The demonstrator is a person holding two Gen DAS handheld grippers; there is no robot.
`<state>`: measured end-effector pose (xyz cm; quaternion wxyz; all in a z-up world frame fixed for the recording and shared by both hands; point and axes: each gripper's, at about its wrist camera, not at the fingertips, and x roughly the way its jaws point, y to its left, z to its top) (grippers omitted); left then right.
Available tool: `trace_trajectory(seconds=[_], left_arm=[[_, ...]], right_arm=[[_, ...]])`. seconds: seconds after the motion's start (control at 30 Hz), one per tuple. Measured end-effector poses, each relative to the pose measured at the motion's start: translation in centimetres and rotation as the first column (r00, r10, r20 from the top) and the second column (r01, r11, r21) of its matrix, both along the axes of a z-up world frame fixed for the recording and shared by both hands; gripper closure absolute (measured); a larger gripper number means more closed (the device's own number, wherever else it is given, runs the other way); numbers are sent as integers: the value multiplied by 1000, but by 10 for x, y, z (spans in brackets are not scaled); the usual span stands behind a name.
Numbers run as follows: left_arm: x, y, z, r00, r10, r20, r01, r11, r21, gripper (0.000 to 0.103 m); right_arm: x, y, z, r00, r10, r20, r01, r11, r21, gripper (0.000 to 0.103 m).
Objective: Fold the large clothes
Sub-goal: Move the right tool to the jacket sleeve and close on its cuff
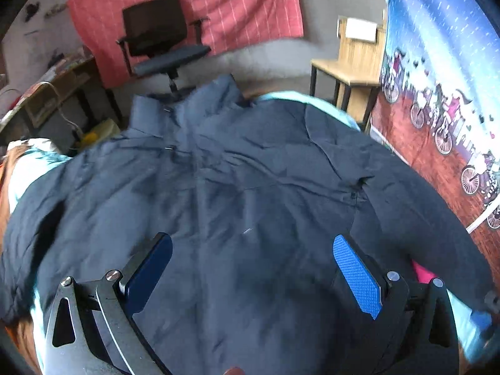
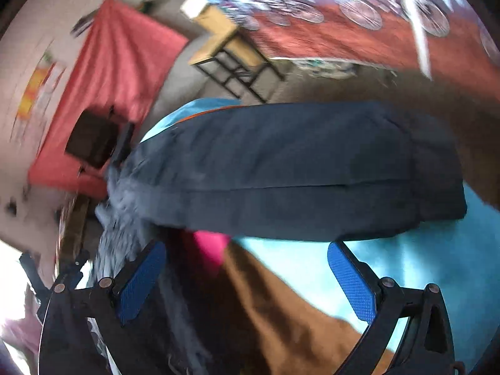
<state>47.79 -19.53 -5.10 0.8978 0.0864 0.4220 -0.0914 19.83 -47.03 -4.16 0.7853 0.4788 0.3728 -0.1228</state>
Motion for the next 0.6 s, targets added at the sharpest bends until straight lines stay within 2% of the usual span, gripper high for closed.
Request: trace_trajectory(seconds=[0.07,0.13,0.23,0.3,0.33,0.4,0.43,0.47,0.53,0.6], left_arm=[[25,-14,-9,999,12,-35,-12,1000,5,2],[45,-23,-13,998,31,-46,-32,999,-21,2],[70,-36,-19,998,58,-37,-59,997,-42,2],[83,-45,-28,996,79,-33,-80,997,-21,2],[87,-49,-33,995,88,-36,-88,996,-8,2],[95,-57,-46,994,95,-60,-95,995,14,2],[98,-61,-53,993,96,-72,-94,995,25,2],[101,-64,-60,992,96,-87,-93,995,42,2],[103,-66,-75,989,100,-111,-93,993,67,2],[107,-63,-87,982,106,-154,-96,993,71,2]], right_arm=[[-3,-13,-14,999,-54,-7,54,994,91,0],[-5,-28,-21,991,-135,25,129,978,164,0],[-9,-42,-17,979,-190,72,174,968,182,0],[-11,-51,-19,969,-232,79,212,954,212,0],[-13,-54,-20,964,-255,75,232,946,227,4],[-17,-60,-18,957,-287,52,267,935,234,17],[-17,-62,-19,955,-293,43,276,934,228,32],[-20,-65,-19,952,-305,22,293,932,215,53],[-25,-69,-20,944,-328,-32,328,926,184,69],[-30,-73,-18,940,-337,-50,341,924,174,79]])
